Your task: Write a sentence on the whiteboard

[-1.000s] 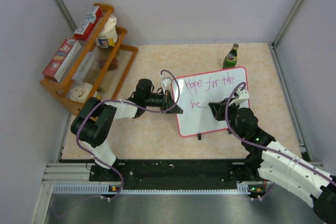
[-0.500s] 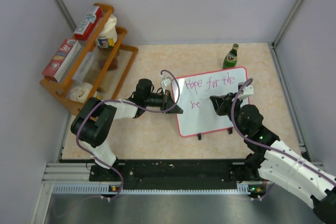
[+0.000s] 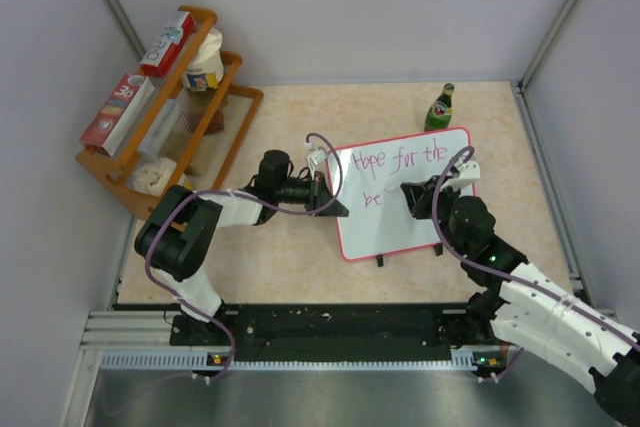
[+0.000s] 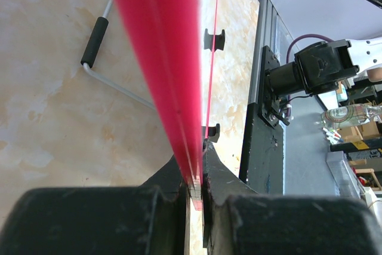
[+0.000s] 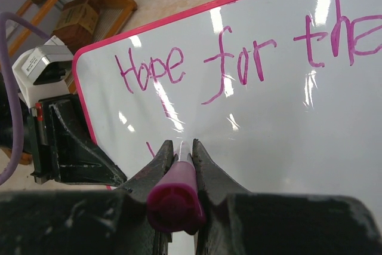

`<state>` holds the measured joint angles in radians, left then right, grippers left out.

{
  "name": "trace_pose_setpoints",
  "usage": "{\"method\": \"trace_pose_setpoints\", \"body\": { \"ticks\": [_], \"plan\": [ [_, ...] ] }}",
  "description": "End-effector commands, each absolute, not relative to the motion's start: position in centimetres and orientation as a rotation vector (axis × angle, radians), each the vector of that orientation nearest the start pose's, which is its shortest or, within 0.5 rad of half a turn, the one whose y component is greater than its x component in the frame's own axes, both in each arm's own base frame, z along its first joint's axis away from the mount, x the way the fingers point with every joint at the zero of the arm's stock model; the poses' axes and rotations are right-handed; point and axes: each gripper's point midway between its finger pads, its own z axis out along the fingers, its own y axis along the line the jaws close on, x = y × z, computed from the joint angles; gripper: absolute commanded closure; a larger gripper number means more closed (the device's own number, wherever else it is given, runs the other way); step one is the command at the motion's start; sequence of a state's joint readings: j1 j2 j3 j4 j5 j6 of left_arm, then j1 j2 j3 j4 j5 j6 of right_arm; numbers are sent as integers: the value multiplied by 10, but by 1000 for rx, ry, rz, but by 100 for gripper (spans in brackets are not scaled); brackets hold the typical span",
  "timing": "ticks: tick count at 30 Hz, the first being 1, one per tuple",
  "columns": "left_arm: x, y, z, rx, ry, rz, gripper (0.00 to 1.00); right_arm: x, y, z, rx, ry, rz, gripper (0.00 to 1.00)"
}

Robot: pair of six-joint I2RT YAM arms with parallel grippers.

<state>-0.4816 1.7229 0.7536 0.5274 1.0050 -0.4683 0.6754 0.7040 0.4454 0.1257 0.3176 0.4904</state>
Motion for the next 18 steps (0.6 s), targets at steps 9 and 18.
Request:
{"method": "trace_pose_setpoints", "body": {
  "ticks": [9,18],
  "plan": [
    [225,-309,73,848,2105,-1553,100,271,161,206,100,1722,570,100],
    [225,-309,73,847,2105,-1554,100,270,159,198,100,1739,551,100]
  ]
}}
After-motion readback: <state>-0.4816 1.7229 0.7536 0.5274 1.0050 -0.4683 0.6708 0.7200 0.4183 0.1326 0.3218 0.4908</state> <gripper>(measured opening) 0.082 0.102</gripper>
